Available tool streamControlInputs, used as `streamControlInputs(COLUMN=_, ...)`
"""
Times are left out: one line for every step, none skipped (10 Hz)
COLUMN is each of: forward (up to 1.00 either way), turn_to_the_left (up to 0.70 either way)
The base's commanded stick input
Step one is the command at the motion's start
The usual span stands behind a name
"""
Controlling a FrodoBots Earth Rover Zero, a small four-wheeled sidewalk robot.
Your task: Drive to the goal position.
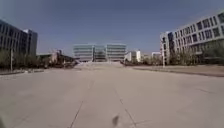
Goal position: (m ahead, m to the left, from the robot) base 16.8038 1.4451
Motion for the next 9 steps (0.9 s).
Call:
streamControlInputs(forward=0.7, turn_to_the_left=0.0)
streamControlInputs(forward=0.7, turn_to_the_left=0.0)
streamControlInputs(forward=0.7, turn_to_the_left=0.0)
streamControlInputs(forward=0.7, turn_to_the_left=0.0)
streamControlInputs(forward=0.7, turn_to_the_left=0.0)
streamControlInputs(forward=0.7, turn_to_the_left=0.0)
streamControlInputs(forward=0.7, turn_to_the_left=0.0)
streamControlInputs(forward=0.7, turn_to_the_left=0.0)
streamControlInputs(forward=0.7, turn_to_the_left=0.0)
